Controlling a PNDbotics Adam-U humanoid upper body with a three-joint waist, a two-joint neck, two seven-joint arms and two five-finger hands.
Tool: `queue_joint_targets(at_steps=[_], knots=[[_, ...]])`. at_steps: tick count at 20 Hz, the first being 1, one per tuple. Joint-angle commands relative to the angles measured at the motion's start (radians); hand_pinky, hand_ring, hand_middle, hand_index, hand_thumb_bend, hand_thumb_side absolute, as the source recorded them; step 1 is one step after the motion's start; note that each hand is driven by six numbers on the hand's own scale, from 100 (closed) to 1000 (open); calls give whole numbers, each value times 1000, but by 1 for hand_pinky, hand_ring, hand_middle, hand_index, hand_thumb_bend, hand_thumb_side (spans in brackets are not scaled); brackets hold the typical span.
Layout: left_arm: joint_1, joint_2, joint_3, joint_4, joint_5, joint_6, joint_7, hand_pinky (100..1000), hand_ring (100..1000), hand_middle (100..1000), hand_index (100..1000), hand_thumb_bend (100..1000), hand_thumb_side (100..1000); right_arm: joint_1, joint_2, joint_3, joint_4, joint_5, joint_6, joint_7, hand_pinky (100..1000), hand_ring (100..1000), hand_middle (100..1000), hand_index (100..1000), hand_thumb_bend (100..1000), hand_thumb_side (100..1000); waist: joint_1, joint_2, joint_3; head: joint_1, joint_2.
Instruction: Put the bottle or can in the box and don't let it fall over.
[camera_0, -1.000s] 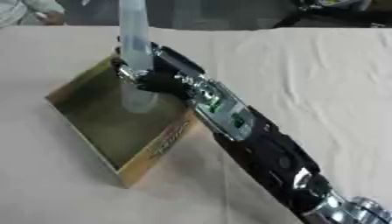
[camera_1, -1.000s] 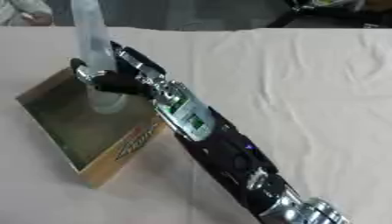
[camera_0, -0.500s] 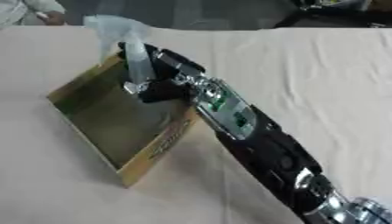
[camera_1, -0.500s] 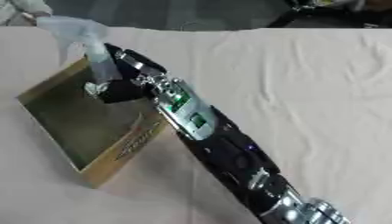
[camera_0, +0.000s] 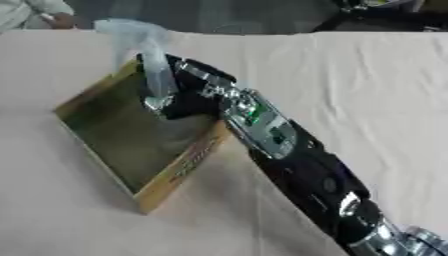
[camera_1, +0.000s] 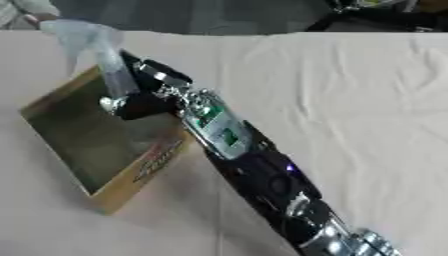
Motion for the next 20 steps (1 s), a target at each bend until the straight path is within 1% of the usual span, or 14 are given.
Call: queue_joint_targets(at_steps=[1,2,3,4,5,9,13,16,19,20], knots=[[2,28,17,-10,4,1,0,912,592,507,721,100,598,-5,-26,-1,-47,-25,17,20,970,927,947,1000,100,127,9,-26,-6,10,8],[5,29,18,-10,4,1,1,912,592,507,721,100,603,0,-33,0,-60,-32,23,29,972,932,952,1000,135,406,10,-28,-10,13,9],[8,30,19,-9,4,1,1,912,591,507,721,100,603,5,-42,2,-77,-35,27,37,973,933,952,1000,138,459,10,-29,-14,16,11],[10,31,19,-9,4,1,1,912,591,507,721,100,602,10,-52,5,-96,-34,29,45,974,935,953,1000,170,602,10,-31,-18,20,12],[13,32,20,-8,3,1,2,912,591,506,721,100,602,14,-62,8,-115,-28,30,54,974,935,952,1000,175,626,11,-32,-22,23,14],[22,36,23,-7,3,1,3,912,590,506,721,100,600,30,-93,10,-178,-5,32,71,973,936,951,1000,175,640,14,-38,-35,33,20],[26,38,23,-8,2,1,3,912,589,505,720,100,599,44,-116,14,-220,-13,46,81,971,937,951,1000,162,640,17,-42,-45,39,24],[30,40,23,-11,-1,1,2,912,589,505,721,100,597,60,-136,16,-258,-39,66,82,966,934,948,1000,140,621,19,-45,-54,45,28],[34,43,21,-20,-8,3,-1,912,589,506,721,100,592,82,-169,9,-316,-67,84,71,958,930,943,1000,100,547,20,-50,-68,56,27],[35,44,20,-24,-11,4,-2,912,589,506,721,100,591,91,-182,5,-338,-80,90,64,955,928,940,1000,100,534,21,-52,-73,62,25]])
